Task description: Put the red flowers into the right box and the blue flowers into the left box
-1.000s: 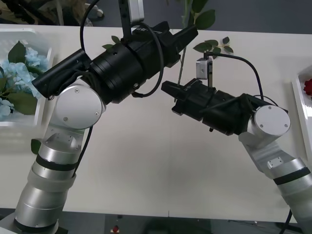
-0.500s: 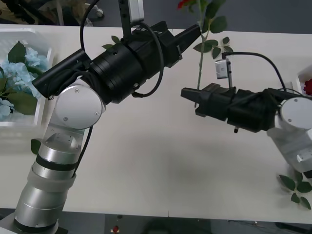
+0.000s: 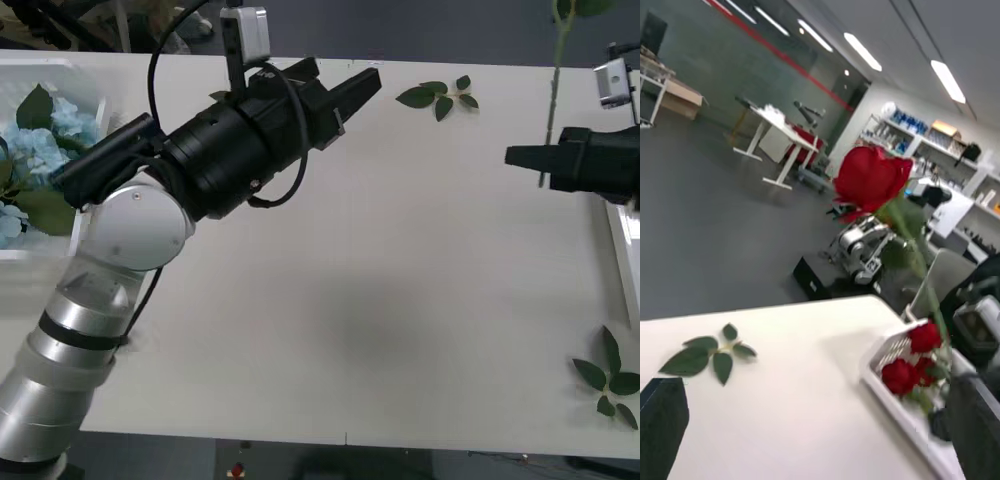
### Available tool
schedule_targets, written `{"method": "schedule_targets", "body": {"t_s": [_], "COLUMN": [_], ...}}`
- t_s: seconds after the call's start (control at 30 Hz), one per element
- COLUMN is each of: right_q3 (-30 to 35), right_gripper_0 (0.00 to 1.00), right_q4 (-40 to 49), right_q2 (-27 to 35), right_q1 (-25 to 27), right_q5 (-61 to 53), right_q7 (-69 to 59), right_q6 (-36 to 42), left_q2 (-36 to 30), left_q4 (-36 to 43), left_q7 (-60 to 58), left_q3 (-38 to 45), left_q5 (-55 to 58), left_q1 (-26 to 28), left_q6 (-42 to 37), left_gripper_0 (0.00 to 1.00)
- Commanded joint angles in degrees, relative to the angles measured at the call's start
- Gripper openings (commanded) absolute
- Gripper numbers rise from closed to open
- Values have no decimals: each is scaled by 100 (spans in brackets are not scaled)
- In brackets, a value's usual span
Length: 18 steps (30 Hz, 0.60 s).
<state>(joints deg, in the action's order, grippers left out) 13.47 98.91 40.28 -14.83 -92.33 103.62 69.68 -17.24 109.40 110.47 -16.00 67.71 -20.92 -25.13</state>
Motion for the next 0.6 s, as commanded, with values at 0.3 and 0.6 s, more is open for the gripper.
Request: {"method": "schedule_targets", "body": {"t_s": [0.3,0.6], "right_q3": [1272,1448], "right_gripper_0": [0,0], "right_q4": [225,225], "right_q2": [955,1096], "right_q1": [270,1000], "right_q5": [1130,2571], "right_q7": [-1546,-1520], "right_q6": [1575,1311], "left_q2": [-2003,-1792], "left_q4": [442,521], "left_q7": [142,238], "left_q3": [150,730], "left_q5": [1210,76], "left_q1": [194,765], "left_q6": [-1091,-2620], "left_gripper_0": [100,100]}}
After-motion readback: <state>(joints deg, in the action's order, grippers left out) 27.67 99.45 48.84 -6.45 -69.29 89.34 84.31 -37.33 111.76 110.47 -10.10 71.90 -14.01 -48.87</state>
